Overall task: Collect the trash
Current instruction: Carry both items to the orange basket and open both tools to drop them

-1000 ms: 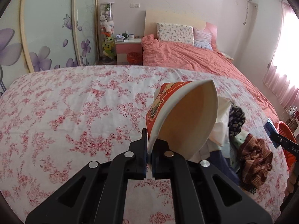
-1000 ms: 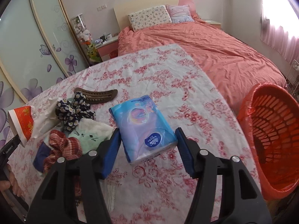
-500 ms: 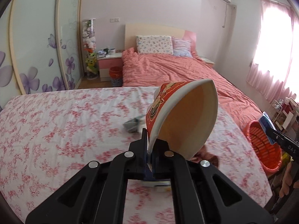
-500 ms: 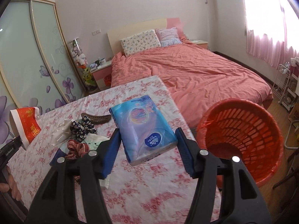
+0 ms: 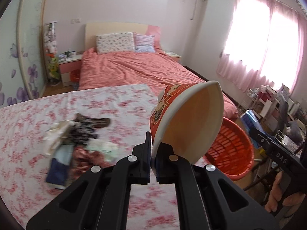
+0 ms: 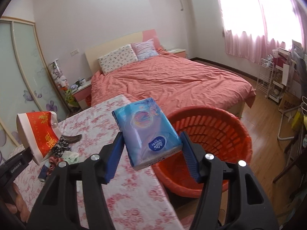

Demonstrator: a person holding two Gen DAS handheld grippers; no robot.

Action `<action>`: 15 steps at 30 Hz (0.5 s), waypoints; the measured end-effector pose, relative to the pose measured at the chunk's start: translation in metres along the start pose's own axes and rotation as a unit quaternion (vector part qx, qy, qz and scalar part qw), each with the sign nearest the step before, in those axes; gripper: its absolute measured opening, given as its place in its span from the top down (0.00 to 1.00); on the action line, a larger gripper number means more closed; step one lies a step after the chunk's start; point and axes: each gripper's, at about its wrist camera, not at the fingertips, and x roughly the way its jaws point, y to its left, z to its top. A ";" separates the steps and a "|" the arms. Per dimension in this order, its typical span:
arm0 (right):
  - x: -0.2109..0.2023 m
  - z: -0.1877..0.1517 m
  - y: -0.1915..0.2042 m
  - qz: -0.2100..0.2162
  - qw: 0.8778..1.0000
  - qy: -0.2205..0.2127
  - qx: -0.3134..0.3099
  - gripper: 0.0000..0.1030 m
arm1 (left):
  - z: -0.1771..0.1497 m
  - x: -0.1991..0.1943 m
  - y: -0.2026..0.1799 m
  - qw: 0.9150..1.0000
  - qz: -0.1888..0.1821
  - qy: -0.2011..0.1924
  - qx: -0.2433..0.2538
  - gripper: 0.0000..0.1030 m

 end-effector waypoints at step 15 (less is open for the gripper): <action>0.024 0.003 -0.093 -0.046 0.998 -0.005 0.051 0.43 | -0.005 0.081 -0.125 0.991 -0.100 0.055 0.068 0.96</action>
